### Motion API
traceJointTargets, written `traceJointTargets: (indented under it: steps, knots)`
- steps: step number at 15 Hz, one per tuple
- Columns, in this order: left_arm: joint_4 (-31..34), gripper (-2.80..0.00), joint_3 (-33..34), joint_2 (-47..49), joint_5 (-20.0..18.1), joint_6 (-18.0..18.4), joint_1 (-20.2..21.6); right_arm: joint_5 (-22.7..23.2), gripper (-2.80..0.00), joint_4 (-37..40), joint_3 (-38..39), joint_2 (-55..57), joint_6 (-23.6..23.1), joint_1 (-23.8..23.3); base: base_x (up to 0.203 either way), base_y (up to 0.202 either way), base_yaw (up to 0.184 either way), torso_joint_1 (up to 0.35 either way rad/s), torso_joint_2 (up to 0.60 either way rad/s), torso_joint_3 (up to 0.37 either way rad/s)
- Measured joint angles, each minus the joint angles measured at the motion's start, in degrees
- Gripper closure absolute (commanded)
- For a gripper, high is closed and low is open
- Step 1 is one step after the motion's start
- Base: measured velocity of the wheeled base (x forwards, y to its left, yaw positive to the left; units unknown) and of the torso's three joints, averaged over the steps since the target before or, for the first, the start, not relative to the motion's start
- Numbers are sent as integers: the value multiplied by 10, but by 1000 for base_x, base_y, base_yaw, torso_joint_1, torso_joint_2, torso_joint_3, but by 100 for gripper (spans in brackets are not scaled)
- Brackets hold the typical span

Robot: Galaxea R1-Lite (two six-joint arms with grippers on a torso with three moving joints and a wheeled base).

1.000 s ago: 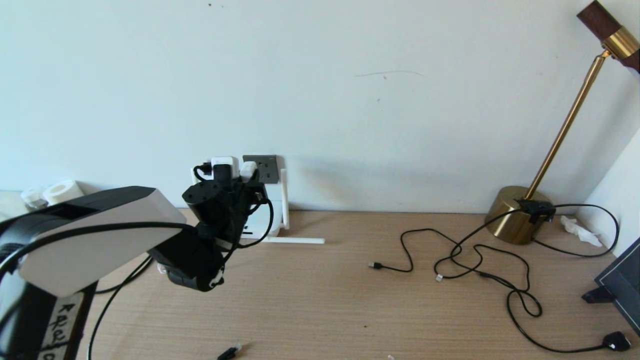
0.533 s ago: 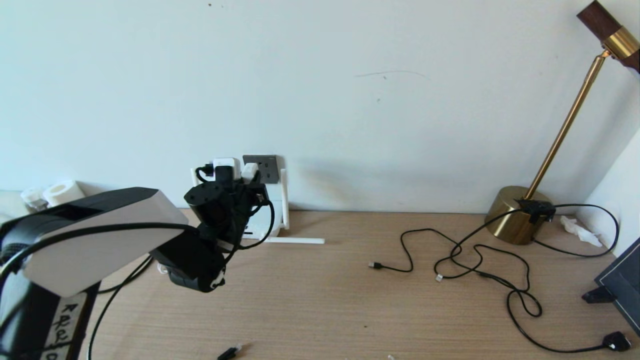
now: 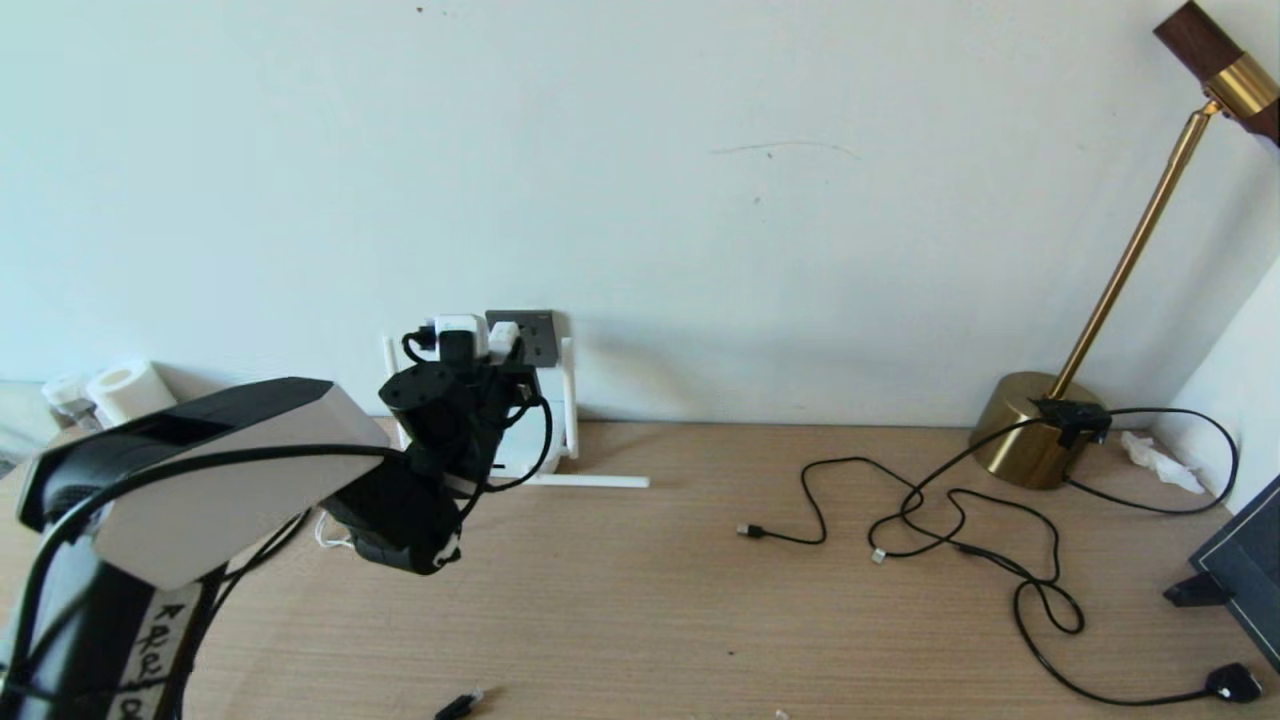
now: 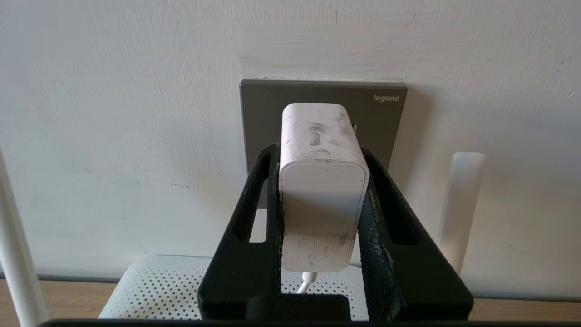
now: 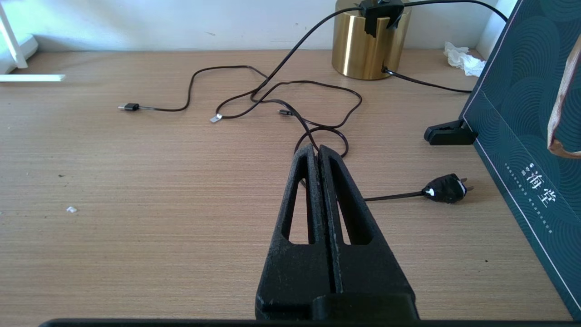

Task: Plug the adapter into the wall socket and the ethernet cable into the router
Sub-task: Align plug and socket

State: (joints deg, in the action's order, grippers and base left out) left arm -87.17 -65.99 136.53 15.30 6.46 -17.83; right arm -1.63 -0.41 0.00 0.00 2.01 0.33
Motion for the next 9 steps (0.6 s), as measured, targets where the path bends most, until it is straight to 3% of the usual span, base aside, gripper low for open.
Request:
traceJointTargets:
  steps: [9]
  knots:
    - [0, 0, -34, 28, -5, -1, 13, 0, 0, 0, 0, 0, 0, 0, 0, 0, 0, 0, 0, 0]
